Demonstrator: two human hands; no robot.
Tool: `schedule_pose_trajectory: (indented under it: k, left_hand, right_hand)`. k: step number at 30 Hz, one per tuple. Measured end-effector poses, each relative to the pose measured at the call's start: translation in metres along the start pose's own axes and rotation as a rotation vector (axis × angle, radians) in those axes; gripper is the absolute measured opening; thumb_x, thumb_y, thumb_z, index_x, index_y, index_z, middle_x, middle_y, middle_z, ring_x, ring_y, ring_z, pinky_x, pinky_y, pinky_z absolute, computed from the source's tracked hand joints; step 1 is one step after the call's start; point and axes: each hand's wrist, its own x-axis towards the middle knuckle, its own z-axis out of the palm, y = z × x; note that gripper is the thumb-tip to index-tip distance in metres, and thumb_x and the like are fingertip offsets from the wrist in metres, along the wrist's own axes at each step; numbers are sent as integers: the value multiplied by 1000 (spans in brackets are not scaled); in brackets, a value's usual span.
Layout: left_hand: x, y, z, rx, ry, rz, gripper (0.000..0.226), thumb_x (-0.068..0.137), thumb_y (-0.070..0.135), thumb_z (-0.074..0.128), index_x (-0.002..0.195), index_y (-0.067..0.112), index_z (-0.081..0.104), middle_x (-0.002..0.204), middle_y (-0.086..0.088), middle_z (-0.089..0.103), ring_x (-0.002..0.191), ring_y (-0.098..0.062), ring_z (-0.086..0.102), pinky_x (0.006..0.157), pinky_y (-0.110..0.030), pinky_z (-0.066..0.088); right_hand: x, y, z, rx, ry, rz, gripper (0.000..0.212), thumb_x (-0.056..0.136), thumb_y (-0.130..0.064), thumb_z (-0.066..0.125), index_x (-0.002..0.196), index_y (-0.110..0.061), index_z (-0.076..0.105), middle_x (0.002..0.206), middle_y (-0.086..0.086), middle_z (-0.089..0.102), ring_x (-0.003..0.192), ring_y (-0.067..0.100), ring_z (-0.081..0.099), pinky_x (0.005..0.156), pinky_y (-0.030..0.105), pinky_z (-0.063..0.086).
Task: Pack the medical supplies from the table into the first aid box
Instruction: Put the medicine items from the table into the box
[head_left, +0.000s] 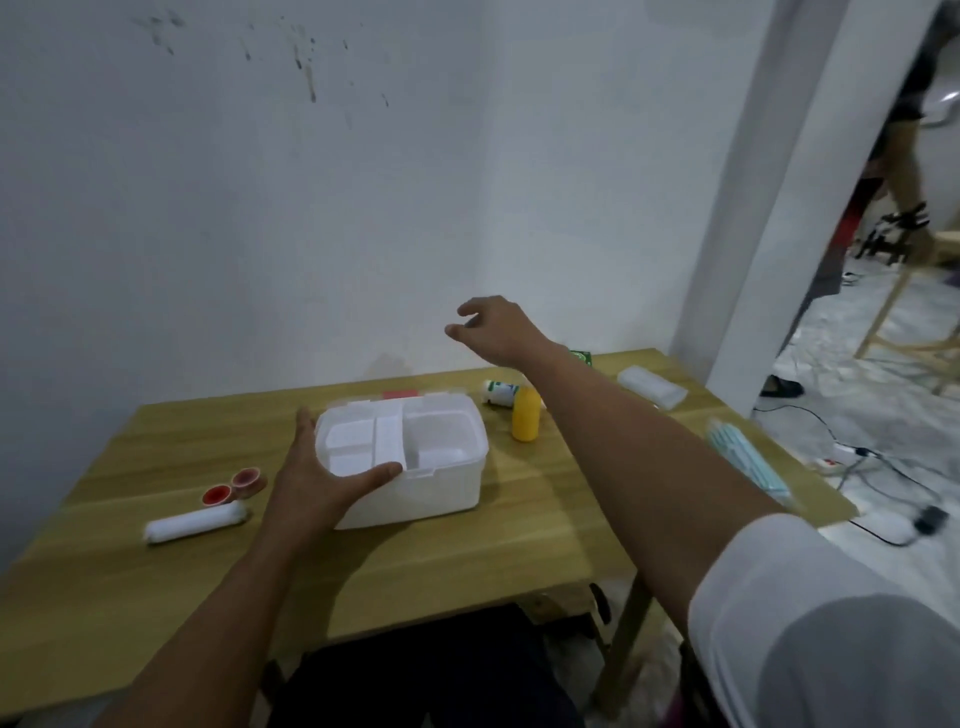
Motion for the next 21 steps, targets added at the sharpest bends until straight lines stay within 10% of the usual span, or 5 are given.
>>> schedule_pose_trajectory:
  k: [10, 21]
  left_hand:
    - [-10, 11, 2, -36, 23, 21, 147, 52, 66, 84, 163, 25, -3, 166, -2, 29, 146, -33, 34, 110, -52, 38]
    - [30, 8, 18, -44, 53, 70, 137, 51, 66, 86, 160, 37, 9, 159, 2, 40, 137, -32, 45, 101, -54, 46]
  right_hand:
    - [-78, 125, -77, -327, 105, 348, 30, 89, -18, 64, 117, -10, 73, 119, 11, 71, 108, 29, 66, 86, 34, 52]
    - [-3, 176, -47, -400, -26, 311, 35, 86, -23, 63, 120, -14, 66, 109, 7, 72, 95, 25, 66, 79, 34, 54]
